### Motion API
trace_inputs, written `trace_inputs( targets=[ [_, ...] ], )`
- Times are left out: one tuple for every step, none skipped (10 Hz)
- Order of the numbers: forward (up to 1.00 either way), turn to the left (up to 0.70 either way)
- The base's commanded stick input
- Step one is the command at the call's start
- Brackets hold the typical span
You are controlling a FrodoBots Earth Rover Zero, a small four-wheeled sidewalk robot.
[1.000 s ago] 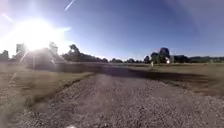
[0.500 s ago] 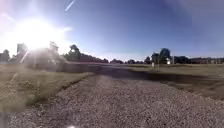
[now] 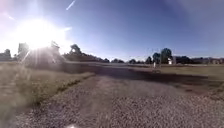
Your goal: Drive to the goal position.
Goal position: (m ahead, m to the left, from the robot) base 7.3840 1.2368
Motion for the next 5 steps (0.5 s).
trace_inputs(
  targets=[
    [0.50,0.00],
    [0.50,-0.08],
    [0.50,-0.31],
    [0.50,-0.50],
    [0.50,-0.48]
  ],
)
